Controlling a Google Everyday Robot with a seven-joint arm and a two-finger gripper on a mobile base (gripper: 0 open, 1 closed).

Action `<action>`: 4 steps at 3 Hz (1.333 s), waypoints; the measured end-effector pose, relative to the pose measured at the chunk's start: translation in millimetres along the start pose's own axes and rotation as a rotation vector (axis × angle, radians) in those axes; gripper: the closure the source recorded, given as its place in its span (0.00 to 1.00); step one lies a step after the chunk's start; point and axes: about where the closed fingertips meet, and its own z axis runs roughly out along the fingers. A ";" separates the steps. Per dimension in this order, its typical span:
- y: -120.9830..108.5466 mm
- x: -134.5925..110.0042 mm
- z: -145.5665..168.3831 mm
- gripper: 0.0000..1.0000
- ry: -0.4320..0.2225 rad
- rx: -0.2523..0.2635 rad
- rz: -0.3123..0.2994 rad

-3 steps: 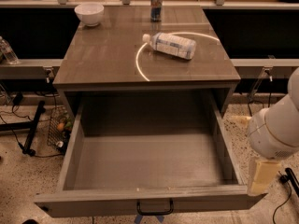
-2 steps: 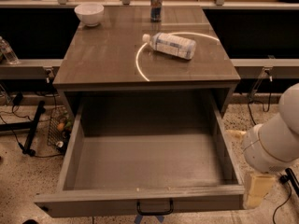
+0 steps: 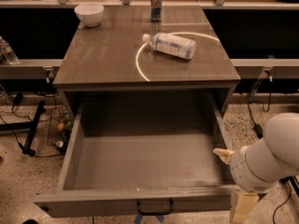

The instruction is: Close top drawer

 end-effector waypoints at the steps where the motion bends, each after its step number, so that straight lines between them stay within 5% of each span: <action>1: -6.6 -14.3 19.0 0.14 -0.035 0.004 -0.006; 4: -30.4 -37.8 36.9 0.79 -0.060 0.021 -0.005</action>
Offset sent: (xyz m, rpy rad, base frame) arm 0.0410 0.0595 -0.0333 0.0808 -0.0229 0.0056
